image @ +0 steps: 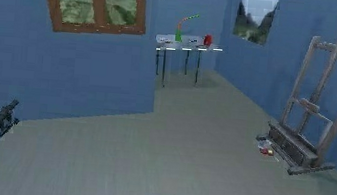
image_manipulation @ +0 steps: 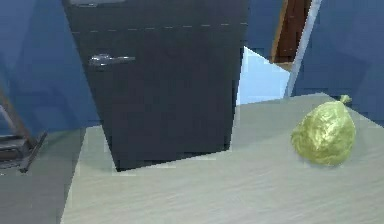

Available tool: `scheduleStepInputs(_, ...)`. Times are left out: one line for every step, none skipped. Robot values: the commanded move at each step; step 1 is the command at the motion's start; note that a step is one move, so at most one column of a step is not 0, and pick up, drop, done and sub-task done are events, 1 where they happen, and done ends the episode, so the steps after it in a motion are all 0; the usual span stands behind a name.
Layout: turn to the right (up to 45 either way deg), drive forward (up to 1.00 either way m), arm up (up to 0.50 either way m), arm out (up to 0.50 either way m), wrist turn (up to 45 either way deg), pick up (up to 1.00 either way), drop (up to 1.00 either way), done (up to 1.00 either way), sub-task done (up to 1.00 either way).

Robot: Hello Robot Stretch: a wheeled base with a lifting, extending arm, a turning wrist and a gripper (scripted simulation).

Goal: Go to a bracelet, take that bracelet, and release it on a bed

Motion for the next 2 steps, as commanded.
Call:
scheduleStepInputs(12.0, 0.00, 0.00, 0.00, 0.0, 0.00, 0.00, 0.00, 0.00)
scheduleStepInputs(0.0, 1.00, 0.00, 0.00, 0.0, 0.00, 0.00, 0.00, 0.00)
